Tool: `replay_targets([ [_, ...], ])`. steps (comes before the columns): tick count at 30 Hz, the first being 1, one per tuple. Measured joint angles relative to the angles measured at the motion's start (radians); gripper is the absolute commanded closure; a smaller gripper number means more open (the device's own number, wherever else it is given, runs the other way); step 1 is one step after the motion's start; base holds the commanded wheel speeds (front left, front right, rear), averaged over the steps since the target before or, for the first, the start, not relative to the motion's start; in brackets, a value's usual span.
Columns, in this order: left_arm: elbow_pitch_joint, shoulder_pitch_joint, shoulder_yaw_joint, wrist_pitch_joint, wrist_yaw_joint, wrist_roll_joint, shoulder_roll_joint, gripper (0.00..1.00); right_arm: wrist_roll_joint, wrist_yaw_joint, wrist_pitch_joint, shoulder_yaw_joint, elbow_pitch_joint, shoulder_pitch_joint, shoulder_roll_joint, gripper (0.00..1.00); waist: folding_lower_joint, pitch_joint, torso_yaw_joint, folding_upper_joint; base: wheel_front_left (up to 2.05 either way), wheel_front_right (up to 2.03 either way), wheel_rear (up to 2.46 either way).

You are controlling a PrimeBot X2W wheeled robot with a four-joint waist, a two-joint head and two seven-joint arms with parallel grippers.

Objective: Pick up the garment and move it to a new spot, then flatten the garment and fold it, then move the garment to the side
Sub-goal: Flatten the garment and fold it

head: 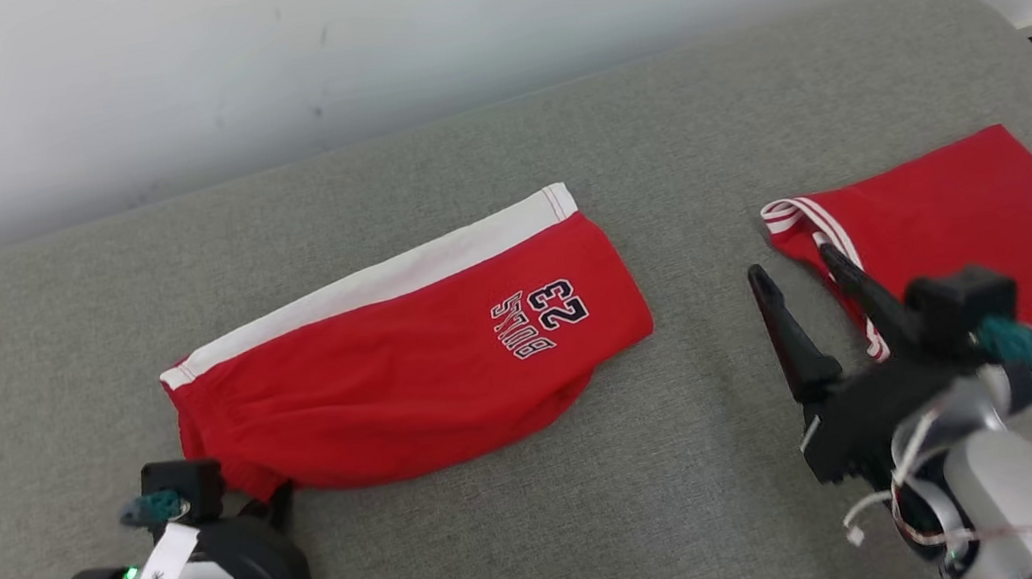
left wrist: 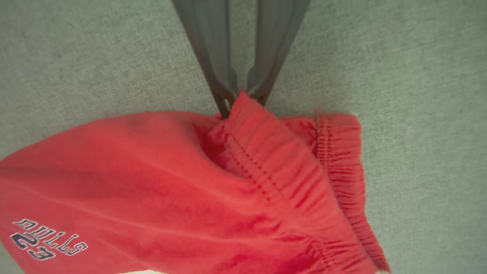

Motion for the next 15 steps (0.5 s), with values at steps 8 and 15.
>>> replay_targets([
  [8,0.014,-0.078,-0.037,0.000,-0.018,0.018,-0.050,1.00,0.063,0.037,0.228,0.020,0.251,-0.207,0.004,0.00,0.0001,0.038,0.046,0.0000,0.00,0.00,0.00],
  [15,0.038,-0.130,-0.046,-0.007,-0.027,0.020,-0.082,1.00,0.072,0.053,0.370,0.056,0.397,-0.311,0.018,0.00,0.0001,0.074,0.098,0.0001,0.00,0.00,0.00],
])
